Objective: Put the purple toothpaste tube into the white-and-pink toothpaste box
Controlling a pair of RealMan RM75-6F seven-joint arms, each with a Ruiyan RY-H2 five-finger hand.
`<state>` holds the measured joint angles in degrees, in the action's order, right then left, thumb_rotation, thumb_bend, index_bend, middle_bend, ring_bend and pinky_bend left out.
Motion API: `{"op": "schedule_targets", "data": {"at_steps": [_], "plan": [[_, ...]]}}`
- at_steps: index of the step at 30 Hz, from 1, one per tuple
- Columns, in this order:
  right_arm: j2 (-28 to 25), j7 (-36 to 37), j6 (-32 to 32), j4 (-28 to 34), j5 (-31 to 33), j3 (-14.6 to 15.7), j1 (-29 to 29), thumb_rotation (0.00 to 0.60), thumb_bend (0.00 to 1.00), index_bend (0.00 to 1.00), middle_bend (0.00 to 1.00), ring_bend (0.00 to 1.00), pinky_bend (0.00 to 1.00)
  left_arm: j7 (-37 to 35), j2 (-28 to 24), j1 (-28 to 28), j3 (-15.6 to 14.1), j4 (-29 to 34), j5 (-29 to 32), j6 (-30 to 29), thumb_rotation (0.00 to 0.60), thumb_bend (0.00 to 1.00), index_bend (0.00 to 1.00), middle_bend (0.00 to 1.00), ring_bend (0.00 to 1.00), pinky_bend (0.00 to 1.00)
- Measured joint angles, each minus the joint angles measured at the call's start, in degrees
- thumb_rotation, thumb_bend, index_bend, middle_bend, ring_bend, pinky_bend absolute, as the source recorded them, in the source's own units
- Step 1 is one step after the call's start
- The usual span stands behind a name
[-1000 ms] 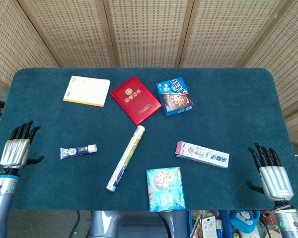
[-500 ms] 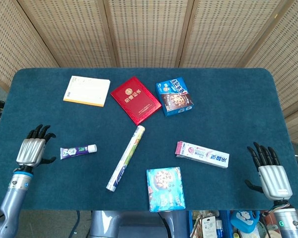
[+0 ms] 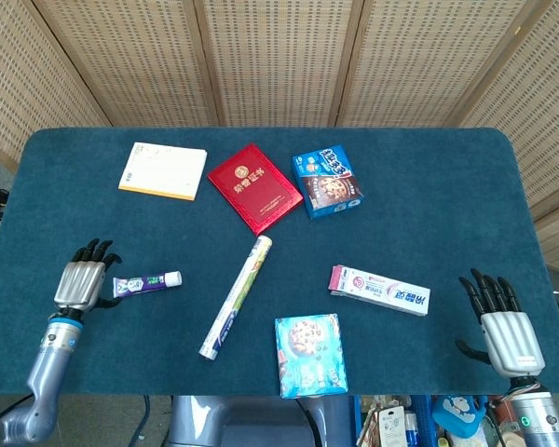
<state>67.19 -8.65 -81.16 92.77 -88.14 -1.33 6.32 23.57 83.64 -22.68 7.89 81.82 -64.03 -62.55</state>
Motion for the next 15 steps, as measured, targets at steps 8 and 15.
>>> {"op": "schedule_targets", "data": {"at_steps": [8,15], "plan": [[-0.11,0.70,-0.36,-0.09,-0.21,0.17,-0.15,0.600,0.21,0.00,0.00,0.00,0.00,3.34,3.78,-1.18,0.38,-0.68,3.61,-0.42,0.600,0.18,0.33,0.14,0.06,0.15],[-0.09,1.07,-0.21,-0.07,-0.28,0.14,0.03,0.600,0.21,0.00,0.00,0.00,0.00,3.77,5.49,-1.79,0.29,-1.81,4.50,-0.37,0.600,0.18,0.37,0.17,0.10,0.18]]}}
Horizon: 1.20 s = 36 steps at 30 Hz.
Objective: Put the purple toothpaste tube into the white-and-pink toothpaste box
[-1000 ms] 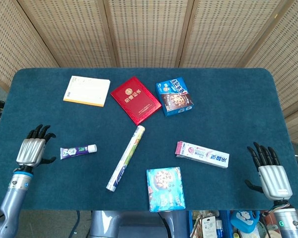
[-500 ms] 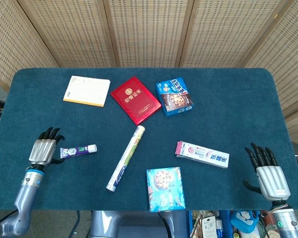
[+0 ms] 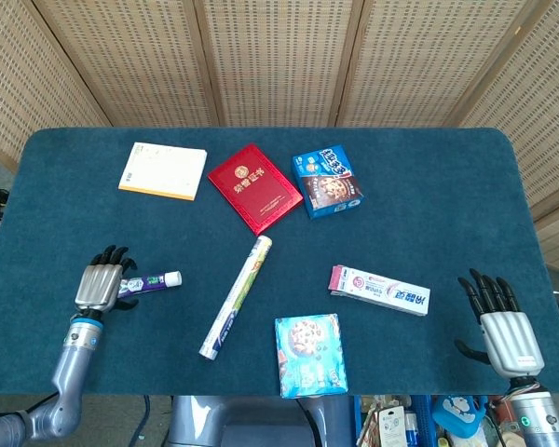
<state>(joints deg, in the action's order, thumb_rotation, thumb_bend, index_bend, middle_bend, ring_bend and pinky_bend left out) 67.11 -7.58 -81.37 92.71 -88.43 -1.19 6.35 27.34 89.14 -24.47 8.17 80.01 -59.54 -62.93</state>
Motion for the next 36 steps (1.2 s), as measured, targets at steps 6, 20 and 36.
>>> {"op": "schedule_targets", "data": {"at_steps": [6,20,36], "plan": [[0.03,0.35,-0.51,-0.09,-0.19,-0.10,-0.10,0.600,0.21,0.00,0.00,0.00,0.00,0.25,1.50,-0.35,-0.28,-1.76,0.87,0.25,0.600,0.18,0.40,0.20,0.12,0.20],[0.19,1.12,-1.02,-0.28,-1.06,0.16,-0.16,0.600,0.21,0.00,0.00,0.00,0.00,-0.75,5.22,-0.49,-0.65,-6.15,-1.41,-2.55,0.600,0.25,0.68,0.45,0.33,0.34],[0.42,1.24,-1.35,-0.54,-1.08,0.04,-0.22,0.600,0.21,0.00,0.00,0.00,0.00,-6.25,8.66,0.50,-0.18,-13.48,-8.66,-9.83,0.600,0.38,0.91,0.69,0.53,0.48]]}}
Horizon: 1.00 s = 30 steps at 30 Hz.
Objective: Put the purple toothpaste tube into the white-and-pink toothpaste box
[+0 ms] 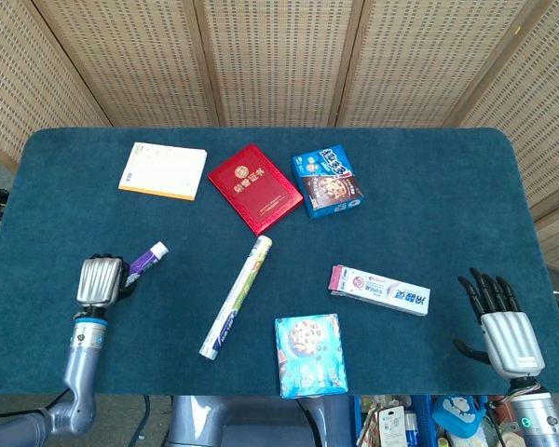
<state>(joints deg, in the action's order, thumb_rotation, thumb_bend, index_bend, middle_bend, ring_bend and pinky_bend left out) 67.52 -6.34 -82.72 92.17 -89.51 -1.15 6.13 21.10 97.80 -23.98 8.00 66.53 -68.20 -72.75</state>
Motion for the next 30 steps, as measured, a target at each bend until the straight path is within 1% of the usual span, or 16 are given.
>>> {"op": "schedule_targets", "data": {"at_steps": [7,12,20,25,30], "plan": [[-0.12,-0.08,0.02,0.12,0.15,0.03,-0.05,0.600,0.21,0.00,0.00,0.00,0.00,-0.83,-0.91,0.23,0.22,0.58,-1.08,-0.31,0.600,0.38,0.92,0.69,0.53,0.48],[-0.21,-0.12,0.01,0.24,0.22,0.02,-0.08,0.600,0.21,0.00,0.00,0.00,0.00,-1.63,-1.56,0.17,-0.27,0.58,-2.39,0.10,0.600,0.38,0.92,0.69,0.53,0.48],[-0.28,-0.25,0.25,0.42,0.36,0.02,0.00,0.600,0.21,0.00,0.00,0.00,0.00,-8.61,-4.11,-0.61,-3.32,-1.50,-10.04,0.70,0.600,0.38,0.93,0.69,0.53,0.48],[-0.31,-0.29,0.36,0.56,0.46,-0.02,0.05,0.600,0.21,0.00,0.00,0.00,0.00,-11.27,-6.32,-1.28,-5.25,-2.14,-14.23,0.75,0.600,0.38,0.93,0.69,0.53,0.46],[-0.33,-0.23,0.14,0.54,0.35,0.04,-0.06,0.600,0.21,0.00,0.00,0.00,0.00,-14.02,-9.28,-2.48,-8.05,-3.79,-20.27,0.42,0.600,0.38,0.93,0.69,0.53,0.46]]}}
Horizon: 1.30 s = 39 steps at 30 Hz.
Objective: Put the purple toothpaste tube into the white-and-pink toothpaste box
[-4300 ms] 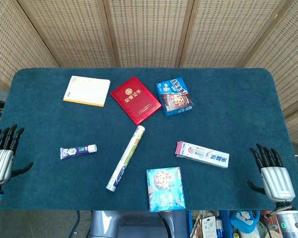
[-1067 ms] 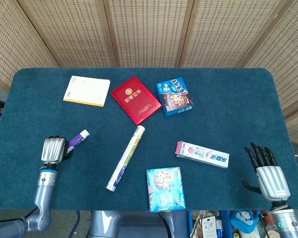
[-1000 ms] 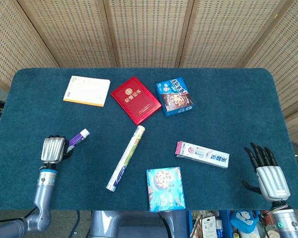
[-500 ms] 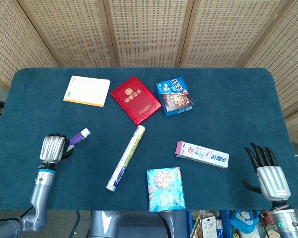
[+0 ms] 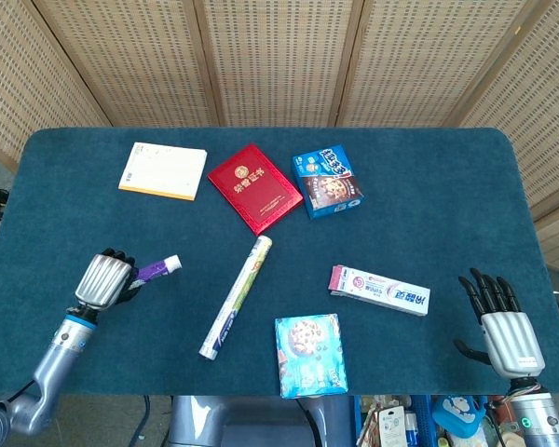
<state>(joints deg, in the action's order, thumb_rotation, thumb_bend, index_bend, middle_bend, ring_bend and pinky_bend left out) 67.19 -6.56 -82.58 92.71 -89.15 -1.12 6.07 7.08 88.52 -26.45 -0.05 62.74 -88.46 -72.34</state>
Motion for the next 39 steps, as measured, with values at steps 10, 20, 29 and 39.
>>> {"op": "schedule_targets", "data": {"at_steps": [10,20,29,39], "plan": [[0.07,-0.49,0.57,0.26,0.24,0.00,0.22,0.600,0.21,0.00,0.00,0.00,0.00,-5.03,-3.03,-0.32,-1.84,-3.83,-4.19,-2.93,0.600,0.38,0.93,0.69,0.53,0.45],[0.35,-1.56,1.74,0.39,0.36,0.30,0.66,0.600,0.21,0.00,0.00,0.00,0.00,-7.34,-3.24,0.02,-2.15,-5.85,-5.86,-4.92,0.600,0.38,0.93,0.69,0.53,0.45],[-0.70,-6.85,5.46,6.34,2.88,-1.25,3.09,0.600,0.21,0.00,0.00,0.00,0.00,-8.38,-4.86,-0.02,-1.36,-4.02,-6.55,-6.96,0.600,0.38,0.93,0.69,0.53,0.45],[-0.11,-21.40,13.01,17.00,12.55,-5.48,9.99,0.600,0.21,0.00,0.00,0.00,0.00,-7.30,-6.31,-0.62,-0.92,-2.06,-7.59,-7.58,0.600,0.38,0.93,0.69,0.53,0.45]]}}
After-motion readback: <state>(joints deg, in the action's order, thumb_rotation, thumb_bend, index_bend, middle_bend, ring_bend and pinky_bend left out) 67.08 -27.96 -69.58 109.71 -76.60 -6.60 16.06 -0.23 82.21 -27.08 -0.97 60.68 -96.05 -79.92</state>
